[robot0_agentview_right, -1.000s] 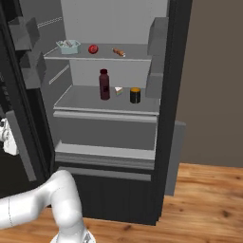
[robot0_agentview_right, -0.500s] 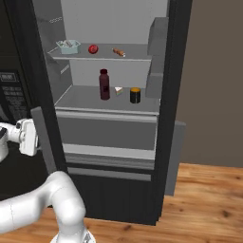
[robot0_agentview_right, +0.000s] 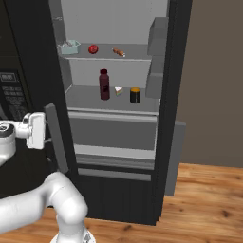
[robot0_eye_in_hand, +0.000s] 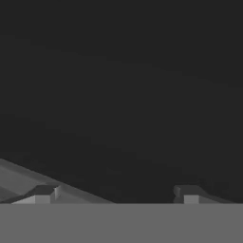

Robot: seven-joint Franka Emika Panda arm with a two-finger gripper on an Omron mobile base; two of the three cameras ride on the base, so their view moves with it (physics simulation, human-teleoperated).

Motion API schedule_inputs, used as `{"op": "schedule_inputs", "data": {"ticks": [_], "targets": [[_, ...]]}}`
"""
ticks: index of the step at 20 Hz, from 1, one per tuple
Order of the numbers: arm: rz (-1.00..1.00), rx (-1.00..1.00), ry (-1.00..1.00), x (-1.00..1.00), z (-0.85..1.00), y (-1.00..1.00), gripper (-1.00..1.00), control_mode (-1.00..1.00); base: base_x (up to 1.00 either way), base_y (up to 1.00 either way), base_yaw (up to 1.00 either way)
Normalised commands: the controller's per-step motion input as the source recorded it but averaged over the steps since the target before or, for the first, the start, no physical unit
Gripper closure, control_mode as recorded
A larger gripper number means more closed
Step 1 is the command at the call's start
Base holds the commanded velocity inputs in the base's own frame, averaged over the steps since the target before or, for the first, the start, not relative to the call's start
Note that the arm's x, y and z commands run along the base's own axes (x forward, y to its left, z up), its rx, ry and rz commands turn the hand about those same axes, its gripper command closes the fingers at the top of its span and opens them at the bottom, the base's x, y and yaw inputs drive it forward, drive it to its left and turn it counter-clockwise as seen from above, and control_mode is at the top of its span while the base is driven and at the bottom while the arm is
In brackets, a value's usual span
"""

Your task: Place the tupperware on the top shelf of the fridge. Make space for the tupperware among the existing items by rearranging them on the shelves if needed. Close the fridge door when finished.

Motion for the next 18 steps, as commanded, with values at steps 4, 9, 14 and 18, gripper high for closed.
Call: {"op": "schedule_inputs", "data": {"ticks": [4, 9, 14, 18], "targets": [[0.32, 0.11, -0.14, 0.39, 0.29, -0.25, -1.0, -1.0, 0.0, 0.0, 0.0], [0.36, 0.16, -0.2, 0.33, 0.17, -0.41, -1.0, -1.0, 0.0, 0.0, 0.0], [0.37, 0.17, -0.19, 0.4, 0.17, -0.45, -1.0, -1.0, 0.0, 0.0, 0.0], [0.33, 0.14, -0.09, 0.43, 0.36, -0.3, -1.0, -1.0, 0.0, 0.0, 0.0]]}}
